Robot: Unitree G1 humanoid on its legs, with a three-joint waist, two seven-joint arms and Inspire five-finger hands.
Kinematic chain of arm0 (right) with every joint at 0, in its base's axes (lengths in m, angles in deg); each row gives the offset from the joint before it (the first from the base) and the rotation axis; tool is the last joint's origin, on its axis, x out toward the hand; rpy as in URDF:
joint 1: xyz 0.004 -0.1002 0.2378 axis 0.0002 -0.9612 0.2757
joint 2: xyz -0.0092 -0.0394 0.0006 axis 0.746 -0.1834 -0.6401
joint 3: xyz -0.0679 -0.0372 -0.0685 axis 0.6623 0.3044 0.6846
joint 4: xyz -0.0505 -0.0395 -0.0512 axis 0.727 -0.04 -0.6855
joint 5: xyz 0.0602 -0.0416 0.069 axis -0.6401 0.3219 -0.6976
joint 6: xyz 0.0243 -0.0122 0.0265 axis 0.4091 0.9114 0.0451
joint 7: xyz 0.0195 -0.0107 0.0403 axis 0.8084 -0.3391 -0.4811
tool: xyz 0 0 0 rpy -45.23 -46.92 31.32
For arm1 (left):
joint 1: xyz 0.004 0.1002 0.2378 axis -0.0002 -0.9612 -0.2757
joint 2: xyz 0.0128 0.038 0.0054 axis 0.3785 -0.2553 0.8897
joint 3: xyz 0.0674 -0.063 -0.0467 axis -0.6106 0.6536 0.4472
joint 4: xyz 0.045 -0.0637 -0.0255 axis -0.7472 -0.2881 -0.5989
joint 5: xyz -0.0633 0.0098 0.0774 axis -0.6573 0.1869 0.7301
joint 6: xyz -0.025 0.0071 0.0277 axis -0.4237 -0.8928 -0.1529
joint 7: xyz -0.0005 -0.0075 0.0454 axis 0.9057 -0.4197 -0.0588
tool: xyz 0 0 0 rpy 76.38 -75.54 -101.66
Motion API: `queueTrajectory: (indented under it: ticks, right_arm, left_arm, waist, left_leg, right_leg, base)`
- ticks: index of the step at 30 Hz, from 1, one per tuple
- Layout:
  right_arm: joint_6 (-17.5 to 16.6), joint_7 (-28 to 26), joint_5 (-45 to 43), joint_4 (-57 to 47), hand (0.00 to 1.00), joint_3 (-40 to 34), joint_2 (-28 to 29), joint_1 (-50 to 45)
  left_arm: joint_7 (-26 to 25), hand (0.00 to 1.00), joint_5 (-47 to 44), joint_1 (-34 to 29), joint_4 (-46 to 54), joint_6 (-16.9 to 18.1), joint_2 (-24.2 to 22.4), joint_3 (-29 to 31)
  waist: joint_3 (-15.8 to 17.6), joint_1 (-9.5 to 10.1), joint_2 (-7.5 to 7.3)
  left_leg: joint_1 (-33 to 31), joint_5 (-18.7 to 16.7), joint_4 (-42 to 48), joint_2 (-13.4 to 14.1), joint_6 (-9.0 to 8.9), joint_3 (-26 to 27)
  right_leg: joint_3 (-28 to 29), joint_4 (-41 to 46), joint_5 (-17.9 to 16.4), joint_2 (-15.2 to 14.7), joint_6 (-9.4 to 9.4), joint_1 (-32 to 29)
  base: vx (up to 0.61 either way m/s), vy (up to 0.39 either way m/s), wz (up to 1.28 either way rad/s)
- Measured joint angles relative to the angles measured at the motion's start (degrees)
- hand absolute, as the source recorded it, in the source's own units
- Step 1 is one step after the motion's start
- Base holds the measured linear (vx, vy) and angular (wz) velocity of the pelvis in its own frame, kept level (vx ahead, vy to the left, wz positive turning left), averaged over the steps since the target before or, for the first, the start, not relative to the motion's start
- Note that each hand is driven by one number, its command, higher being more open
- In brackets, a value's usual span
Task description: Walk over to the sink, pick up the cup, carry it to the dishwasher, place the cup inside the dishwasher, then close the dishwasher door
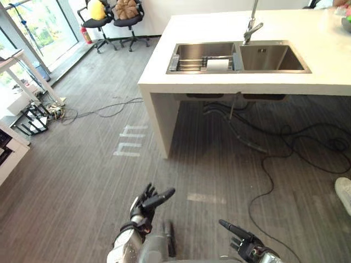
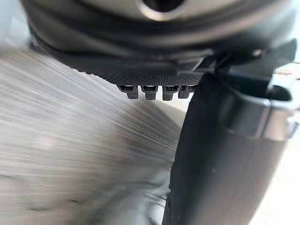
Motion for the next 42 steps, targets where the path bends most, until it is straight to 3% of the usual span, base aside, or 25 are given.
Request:
queueTrajectory:
  ticks: [1,2,5,7,8,9,10,11,13,14,15,16,18,19,20,21,22,23,24,29,35,37,39,41,42]
  right_arm:
    - [0.63,-0.27,-0.12,0.03,1.0,-0.08,0.24,0.02]
    - [0.89,-0.17,-0.21,0.22,1.0,-0.14,0.43,0.0]
    - [1.9,0.02,-1.52,1.54,1.0,-1.07,0.32,0.17]
    - [2.49,-0.07,-2.08,2.6,1.0,-4.7,0.93,0.02]
    - [2.36,-0.06,-2.24,2.86,1.0,-6.89,1.03,-0.07]
    - [2.32,-0.21,-2.27,2.87,1.0,-7.52,1.1,-0.14]
    - [2.18,-0.16,-2.27,2.79,1.0,-8.77,1.42,0.1]
    - [1.32,-0.13,-2.38,2.33,1.0,-9.91,1.64,-0.16]
    - [-0.24,-0.09,-2.78,1.73,1.0,-10.98,1.85,-1.1]
    - [-1.29,0.43,-4.28,1.65,1.0,-11.53,2.48,-1.23]
    - [-1.66,0.89,-5.05,1.6,1.0,-11.51,2.71,-1.24]
    - [-2.03,1.35,-6.92,1.57,1.0,-11.5,2.71,-1.22]
    - [-2.11,1.46,-8.28,1.87,1.0,-11.33,3.21,-1.35]
    - [-2.12,1.56,-8.36,2.06,1.0,-11.37,4.18,-2.22]
    - [-2.96,1.71,-8.26,1.92,1.0,-11.75,5.07,-3.4]
    - [-2.73,1.32,-7.88,1.83,1.0,-10.85,5.29,-4.83]
    - [-1.89,0.38,-7.68,1.97,1.0,-8.39,5.75,-7.8]
    - [-0.34,-1.08,-8.86,2.27,1.0,-7.96,5.96,-10.1]
    - [1.1,-8.73,-3.24,7.47,1.0,-11.34,4.48,-10.2]
    - [1.0,-8.73,-3.25,7.57,1.0,-11.49,4.67,-10.41]
    - [-0.29,-7.02,-4.3,7.39,1.0,-11.53,5.59,-10.37]
    - [-0.63,-5.88,-4.36,7.3,1.0,-11.51,5.75,-10.01]
    - [-0.29,-4.34,-4.4,6.22,1.0,-11.43,5.72,-9.78]
    - [0.06,-3.14,-4.08,6.62,1.0,-11.34,5.81,-9.19]
    - [0.88,-2.69,-3.18,6.59,1.0,-11.29,4.44,-8.87]
  left_arm:
    - [-0.07,1.0,-0.56,0.26,2.1,0.36,1.02,0.07]
    - [-0.02,1.0,-0.9,0.6,3.78,0.42,1.54,0.12]
    - [-0.04,1.0,-1.49,0.47,9.79,0.6,1.83,1.28]
    - [-0.11,1.0,-1.5,-0.1,15.16,0.84,1.56,1.21]
    - [-0.18,1.0,-1.49,-0.13,18.22,1.17,1.36,1.13]
    - [-0.26,1.0,-1.44,-0.14,19.77,1.23,1.38,1.05]
    - [-0.45,1.0,-1.34,-0.21,23.99,1.31,1.44,1.05]
    - [-0.48,1.0,-1.29,-0.18,28.39,2.06,1.47,0.53]
    - [-0.99,1.0,-0.78,-0.11,32.46,3.46,1.82,-0.29]
    - [-1.24,1.0,-0.77,0.38,33.61,5.16,2.2,-0.12]
    - [-1.4,1.0,-0.78,0.65,33.86,5.91,2.57,0.01]
    - [-2.3,1.0,-0.79,1.16,34.54,6.87,3.28,0.66]
    - [-2.48,1.0,-0.98,2.36,34.84,7.56,5.09,1.73]
    - [-2.45,1.0,-1.56,3.07,34.84,7.56,6.68,2.07]
    - [-2.45,1.0,-1.96,3.24,34.82,7.55,7.91,2.45]
    - [-2.47,1.0,-2.68,3.18,34.81,7.54,8.27,2.61]
    - [-2.38,1.0,-2.89,2.78,35.1,7.55,8.67,3.3]
    - [-2.26,1.0,-4.42,1.66,35.16,7.64,6.83,4.17]
    - [-2.65,1.0,-5.84,3.78,32.35,2.69,7.51,5.43]
    - [-2.65,1.0,-5.84,3.79,32.37,2.69,7.05,4.84]
    - [-2.78,1.0,-5.85,4.52,33.22,0.05,6.42,-2.58]
    - [-2.82,1.0,-5.88,5.7,33.21,-1.12,6.43,-4.72]
    - [-3.47,1.0,-5.91,7.09,33.25,-1.45,6.23,-5.95]
    - [-4.55,1.0,-5.98,7.84,33.38,-1.44,6.76,-5.57]
    - [-5.14,1.0,-5.95,8.16,33.88,-1.42,6.29,-4.83]
  waist:
    - [-0.17,-0.01,-1.83]
    - [-0.16,-0.02,-2.65]
    - [-0.15,0.23,-3.03]
    - [-0.44,0.84,-3.13]
    - [-1.43,0.85,-3.84]
    - [-2.2,0.81,-4.78]
    - [-3.32,0.72,-5.73]
    - [-3.29,0.28,-6.28]
    - [-3.82,0.21,-5.32]
    - [-3.81,-0.02,-5.18]
    - [-3.9,-0.12,-5.13]
    - [-3.97,-0.16,-4.97]
    - [-3.93,-0.27,-4.6]
    - [-4.03,-0.88,-5.16]
    - [-4.11,-1.18,-5.89]
    - [-4.07,-1.28,-6.93]
    - [-4.23,-1.3,-8.45]
    - [-5.17,-1.32,-7.88]
    - [-7.09,-1.12,-7.13]
    - [-7.09,-1.1,-7.13]
    - [-7.58,-1.46,-7.07]
    - [-7.88,-2.01,-6.64]
    - [-8.86,-3.17,-4.46]
    - [-8.95,-3.22,-4.71]
    - [-8.22,-2.88,-3.03]
  left_leg:
    - [0.33,-0.2,0.3,-2.24,0.31,1.68]
    - [0.33,-0.79,0.72,-3.5,1.22,2.39]
    - [0.37,-2.11,3.35,-6.54,3.26,0.04]
    - [1.78,-3.11,3.91,-7.5,4.77,-0.32]
    - [3.33,-3.19,1.96,-8.43,4.9,-0.14]
    - [4.03,-3.19,0.46,-9.0,4.89,-0.04]
    - [5.88,-3.0,-1.64,-10.55,5.24,-0.13]
    - [7.86,-2.91,-2.7,-10.92,6.65,0.14]
    - [11.77,-3.82,-4.23,-10.08,7.91,0.32]
    - [13.54,-4.78,-4.54,-9.2,7.59,0.8]
    - [14.31,-5.15,-4.84,-8.53,7.18,1.2]
    - [15.58,-5.87,-5.5,-7.0,6.17,2.16]
    - [16.19,-6.92,-5.35,-4.33,4.38,3.13]
    - [16.47,-7.59,-5.01,-3.73,3.54,3.01]
    - [17.11,-8.5,-4.23,-3.92,2.96,3.13]
    - [18.01,-10.26,-2.05,-4.02,2.05,3.31]
    - [19.39,-13.72,1.43,-4.19,0.56,3.18]
    - [20.72,-16.47,3.94,-2.42,-1.3,3.14]
    - [24.3,-19.75,1.66,1.1,-0.87,2.2]
    - [24.26,-19.75,1.61,1.05,-0.88,2.17]
    - [24.19,-19.76,-1.2,0.5,-0.59,1.91]
    - [24.19,-20.0,-1.5,1.28,-0.75,1.89]
    - [24.91,-20.59,-0.57,4.32,-2.31,2.96]
    - [21.23,-20.99,12.15,6.41,-3.17,3.19]
    - [15.08,-18.6,29.24,10.48,-4.46,2.19]
  right_leg:
    - [-0.17,0.83,-1.57,-2.84,0.99,0.16]
    - [-0.28,1.37,-2.34,-4.36,0.9,0.16]
    - [-0.1,3.99,-1.78,-6.69,1.33,0.47]
    - [0.1,10.51,-1.76,-7.74,1.36,-1.24]
    - [0.55,18.92,-1.42,-9.45,1.95,-5.12]
    - [1.05,23.24,-0.68,-10.69,3.22,-7.75]
    - [1.51,31.71,2.0,-13.3,6.08,-12.13]
    - [1.32,37.55,6.22,-14.81,6.67,-14.47]
    - [0.68,42.41,8.86,-15.51,5.34,-15.5]
    - [-1.83,44.53,3.87,-15.95,2.7,-17.37]
    - [-3.8,44.16,1.81,-16.06,1.76,-18.48]
    - [-7.21,39.79,-0.89,-15.61,0.73,-20.97]
    - [-7.56,22.25,0.05,-11.42,1.66,-23.53]
    - [-5.15,7.58,4.78,-9.47,2.08,-23.6]
    - [-3.08,1.08,8.35,-9.33,2.19,-24.04]
    - [-1.75,-0.86,11.58,-9.61,1.34,-24.17]
    - [-0.99,1.64,17.35,-10.47,0.11,-23.88]
    - [-0.7,5.72,19.15,-9.43,1.31,-24.1]
    - [-2.17,-9.71,23.56,-2.29,1.29,-14.35]
    - [-2.19,-9.68,23.58,-2.38,1.35,-14.37]
    - [-3.1,-6.93,21.26,-3.19,1.95,-16.68]
    - [-3.25,-3.99,19.56,-2.99,2.01,-18.12]
    - [-6.08,1.42,15.43,-1.16,0.86,-19.72]
    - [-6.66,3.48,13.06,-0.43,-0.31,-19.04]
    - [-7.49,2.88,12.02,1.21,-1.03,-16.43]
  base:
    - [0.34,0.249,-0.01]
    - [0.31,0.187,0.07]
    - [0.28,0.129,0.07]
    - [0.23,0.106,-0.04]
    - [0.15,0.088,-0.08]
    - [0.22,0.1,-0.11]
    - [0.23,0.077,-0.12]
    - [0.24,0.079,-0.13]
    - [0.27,0.065,-0.24]
    - [0.27,0.031,-0.32]
    - [0.21,-0.019,-0.43]
    - [0.21,-0.074,-0.5]
    - [0.24,-0.167,-0.33]
    - [0.22,-0.203,0.01]
    - [0.28,-0.253,0.04]
    - [0.32,-0.32,0.01]
    - [0.41,-0.44,-0.05]
    - [0.28,-0.322,-0.04]
    - [0.15,-0.172,-0.04]
    - [0.0,0.0,0.01]
    - [0.01,-0.002,0.05]
    - [0.09,-0.033,0.03]
    - [0.17,-0.062,-0.13]
    - [0.22,-0.107,-0.38]
    - [0.27,-0.234,-0.52]
